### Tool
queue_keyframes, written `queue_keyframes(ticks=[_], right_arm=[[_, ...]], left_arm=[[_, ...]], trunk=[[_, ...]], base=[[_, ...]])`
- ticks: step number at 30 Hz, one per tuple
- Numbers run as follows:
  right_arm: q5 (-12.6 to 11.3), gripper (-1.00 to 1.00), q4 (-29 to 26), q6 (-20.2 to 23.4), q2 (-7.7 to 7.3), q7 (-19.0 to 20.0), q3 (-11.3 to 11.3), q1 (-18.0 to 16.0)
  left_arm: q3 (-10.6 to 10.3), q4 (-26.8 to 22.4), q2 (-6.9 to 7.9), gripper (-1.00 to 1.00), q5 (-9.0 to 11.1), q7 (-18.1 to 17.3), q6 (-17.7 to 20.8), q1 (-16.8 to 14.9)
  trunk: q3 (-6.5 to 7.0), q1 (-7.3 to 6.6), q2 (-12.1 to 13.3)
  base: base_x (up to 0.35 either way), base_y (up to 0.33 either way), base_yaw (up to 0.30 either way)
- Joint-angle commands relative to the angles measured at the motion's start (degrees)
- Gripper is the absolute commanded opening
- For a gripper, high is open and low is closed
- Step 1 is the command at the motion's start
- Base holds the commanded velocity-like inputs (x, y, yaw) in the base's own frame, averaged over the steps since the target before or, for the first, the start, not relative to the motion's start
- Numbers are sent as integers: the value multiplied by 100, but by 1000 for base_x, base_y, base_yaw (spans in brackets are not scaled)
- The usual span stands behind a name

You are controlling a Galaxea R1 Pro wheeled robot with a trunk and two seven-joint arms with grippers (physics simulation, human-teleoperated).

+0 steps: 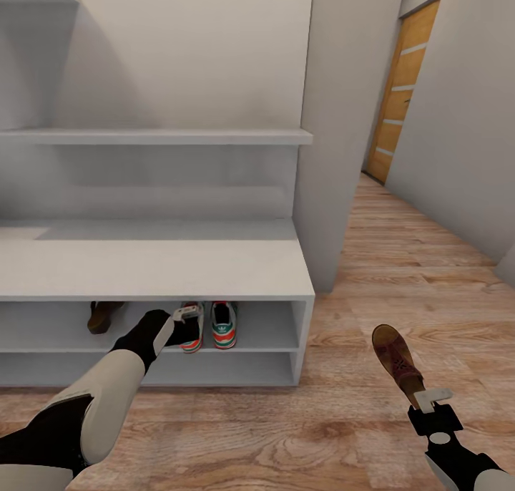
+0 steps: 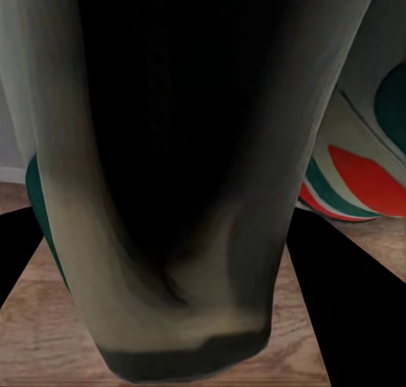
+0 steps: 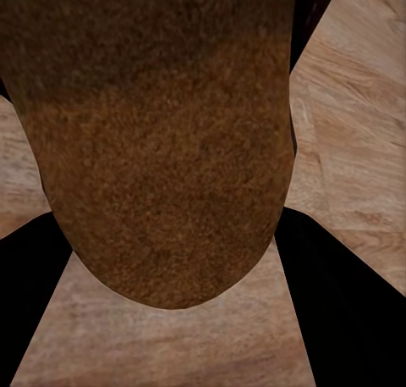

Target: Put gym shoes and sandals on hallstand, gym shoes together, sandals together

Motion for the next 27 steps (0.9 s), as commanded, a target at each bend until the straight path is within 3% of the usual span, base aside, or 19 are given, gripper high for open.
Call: queue_keyframes(ticks=[1, 27], right_arm=[[-61, -100, -4, -19, -4, -18, 46, -2], [-61, -100, -4, -19, 10, -18, 46, -2]], left_arm=[[39, -9, -5, -100, -40, -31, 30, -2], [39, 0, -5, -100, -37, -31, 25, -1]], trunk=[[-5, -1, -2], [-5, -1, -2]], base=[[0, 0, 0], [4, 0, 0]])
